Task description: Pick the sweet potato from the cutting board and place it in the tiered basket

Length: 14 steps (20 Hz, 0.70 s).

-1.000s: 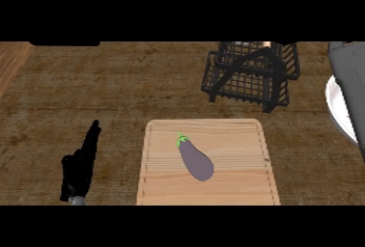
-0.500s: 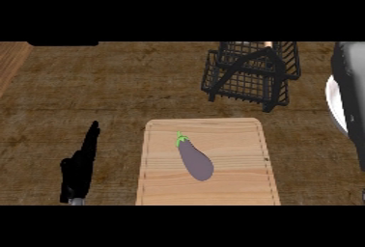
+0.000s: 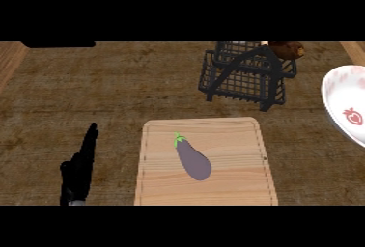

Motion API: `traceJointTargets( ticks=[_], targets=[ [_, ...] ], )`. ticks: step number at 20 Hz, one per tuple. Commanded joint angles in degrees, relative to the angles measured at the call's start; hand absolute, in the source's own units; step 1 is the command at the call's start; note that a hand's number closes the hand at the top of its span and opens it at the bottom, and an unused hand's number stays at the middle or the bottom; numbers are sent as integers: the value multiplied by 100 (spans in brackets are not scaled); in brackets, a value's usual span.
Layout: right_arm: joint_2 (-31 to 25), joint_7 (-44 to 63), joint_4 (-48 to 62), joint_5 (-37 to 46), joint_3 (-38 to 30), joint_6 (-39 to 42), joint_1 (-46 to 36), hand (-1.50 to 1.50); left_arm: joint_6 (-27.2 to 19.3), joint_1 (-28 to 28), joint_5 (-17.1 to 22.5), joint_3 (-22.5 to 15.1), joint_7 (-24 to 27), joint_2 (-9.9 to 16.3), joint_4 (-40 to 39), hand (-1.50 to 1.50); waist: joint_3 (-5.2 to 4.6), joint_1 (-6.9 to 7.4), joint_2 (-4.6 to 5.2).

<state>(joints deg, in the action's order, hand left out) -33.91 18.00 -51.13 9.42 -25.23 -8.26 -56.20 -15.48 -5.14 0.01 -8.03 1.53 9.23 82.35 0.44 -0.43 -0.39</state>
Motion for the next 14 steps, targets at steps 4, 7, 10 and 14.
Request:
traceJointTargets(
  ticks=[4, 7, 10, 14],
  targets=[
    [-1388, -120, 101, -878, -1109, 1174, 1051, -150, 182, -350, 177, 111, -286, 128, 73, 0, -36, -62, 16],
    [-2199, -401, 545, -1236, -1617, 1955, 1361, -150, 26, -249, 51, -3, -258, -75, 9, 0, -32, -76, 37],
    [-2601, -724, 770, -1505, -1913, 2721, 1947, -150, 215, -46, 199, 116, -394, 15, -23, 0, -36, -97, 28],
    [-3045, -1566, 1873, -1595, -2179, 3426, 2302, -150, 85, 6, -30, 15, -174, -129, -369, 0, -29, 24, 80]
  ],
)
